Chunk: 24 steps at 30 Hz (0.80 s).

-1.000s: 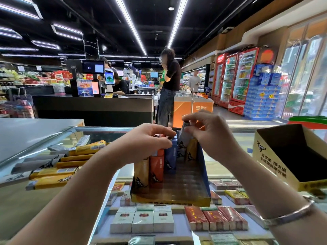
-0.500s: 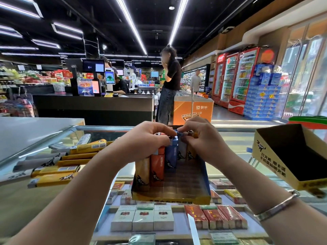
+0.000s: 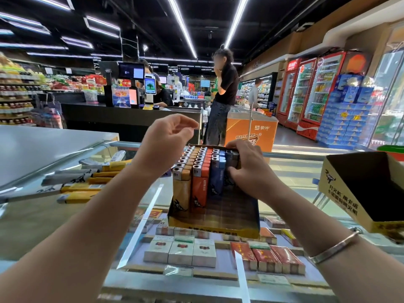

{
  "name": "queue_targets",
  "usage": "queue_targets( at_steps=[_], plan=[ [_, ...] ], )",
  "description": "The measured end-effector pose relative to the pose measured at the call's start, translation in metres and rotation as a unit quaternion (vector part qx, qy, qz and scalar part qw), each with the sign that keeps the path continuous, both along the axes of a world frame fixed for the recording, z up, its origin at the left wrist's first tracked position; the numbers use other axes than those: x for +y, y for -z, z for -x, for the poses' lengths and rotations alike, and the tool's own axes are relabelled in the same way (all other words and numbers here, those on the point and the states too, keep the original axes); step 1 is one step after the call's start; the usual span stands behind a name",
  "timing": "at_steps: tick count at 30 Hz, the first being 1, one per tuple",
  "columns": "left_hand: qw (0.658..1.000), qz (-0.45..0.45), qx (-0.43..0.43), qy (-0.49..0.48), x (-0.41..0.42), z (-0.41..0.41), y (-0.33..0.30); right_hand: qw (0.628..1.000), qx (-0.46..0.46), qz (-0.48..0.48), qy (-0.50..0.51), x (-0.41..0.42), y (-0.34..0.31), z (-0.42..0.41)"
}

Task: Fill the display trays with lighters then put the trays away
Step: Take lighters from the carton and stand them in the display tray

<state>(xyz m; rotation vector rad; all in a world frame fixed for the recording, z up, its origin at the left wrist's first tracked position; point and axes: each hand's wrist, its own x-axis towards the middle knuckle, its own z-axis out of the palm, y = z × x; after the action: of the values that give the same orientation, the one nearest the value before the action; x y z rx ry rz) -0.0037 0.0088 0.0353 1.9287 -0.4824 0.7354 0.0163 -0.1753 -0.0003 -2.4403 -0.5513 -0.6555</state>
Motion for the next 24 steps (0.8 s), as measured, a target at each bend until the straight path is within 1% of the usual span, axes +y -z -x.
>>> queue_targets(
  at_steps=[2,5,8,10,13,14,16,18,19,22,23,24],
  plan=[
    [0.997,-0.07,-0.008,-0.026,0.013,0.004,-0.001,1.0,0.001,-0.012,0.002,0.001,-0.001,0.001],
    [0.981,-0.182,-0.005,-0.072,0.038,0.014,0.002,1.0,-0.001,-0.015,0.004,0.001,-0.002,0.002],
    [0.961,-0.256,0.053,-0.089,0.063,0.023,0.008,1.0,0.001,-0.009,0.008,0.002,-0.002,0.003],
    [0.936,-0.315,0.112,-0.113,0.078,0.026,0.012,1.0,0.001,-0.009,0.007,0.002,-0.003,0.004],
    [0.881,-0.401,0.206,-0.147,0.096,0.027,0.016,1.0,-0.01,-0.014,-0.001,0.001,-0.003,0.005],
    [0.866,-0.417,0.231,-0.151,0.101,0.028,0.017,1.0,-0.013,-0.014,-0.001,0.001,-0.004,0.005],
    [0.855,-0.418,0.27,-0.148,0.112,0.029,0.016,1.0,-0.013,-0.011,-0.002,0.001,-0.004,0.005],
    [0.847,-0.418,0.292,-0.152,0.121,0.032,0.016,1.0,-0.015,-0.007,-0.003,0.001,-0.004,0.005],
    [0.834,-0.438,0.296,-0.161,0.125,0.034,0.016,1.0,-0.016,-0.006,-0.003,0.001,-0.004,0.005],
    [0.767,-0.517,0.322,-0.202,0.134,0.038,0.021,1.0,-0.018,-0.007,-0.008,0.0,-0.004,0.005],
    [0.751,-0.531,0.329,-0.214,0.136,0.038,0.024,1.0,-0.018,-0.007,-0.008,0.0,-0.004,0.005],
    [0.746,-0.534,0.328,-0.225,0.138,0.038,0.027,1.0,-0.017,-0.007,-0.008,0.0,-0.004,0.005]
  ],
)
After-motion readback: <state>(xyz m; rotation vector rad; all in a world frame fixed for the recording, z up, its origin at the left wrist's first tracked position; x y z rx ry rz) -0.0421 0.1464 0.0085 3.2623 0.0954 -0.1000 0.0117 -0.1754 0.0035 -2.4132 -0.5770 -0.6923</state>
